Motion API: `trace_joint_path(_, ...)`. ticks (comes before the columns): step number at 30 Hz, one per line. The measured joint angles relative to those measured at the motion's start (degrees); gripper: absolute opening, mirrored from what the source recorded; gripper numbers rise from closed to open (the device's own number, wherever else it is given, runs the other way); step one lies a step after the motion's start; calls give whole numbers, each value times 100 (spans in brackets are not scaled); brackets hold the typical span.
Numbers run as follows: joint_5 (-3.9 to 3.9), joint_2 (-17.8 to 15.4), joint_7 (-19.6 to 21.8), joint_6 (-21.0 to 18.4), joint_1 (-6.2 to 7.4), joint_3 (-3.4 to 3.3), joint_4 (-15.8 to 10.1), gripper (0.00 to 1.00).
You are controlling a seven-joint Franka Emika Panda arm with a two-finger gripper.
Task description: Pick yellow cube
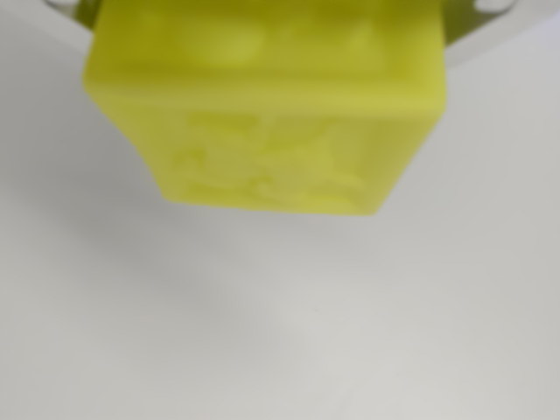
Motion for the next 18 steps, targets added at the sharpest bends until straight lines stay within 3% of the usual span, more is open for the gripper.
trace_joint_path(10, -8, -249, 7, -398, 2, 0, 151, 0)
trace_joint_path(18, -9, -273, 8, -440, 2, 0, 168, 0)
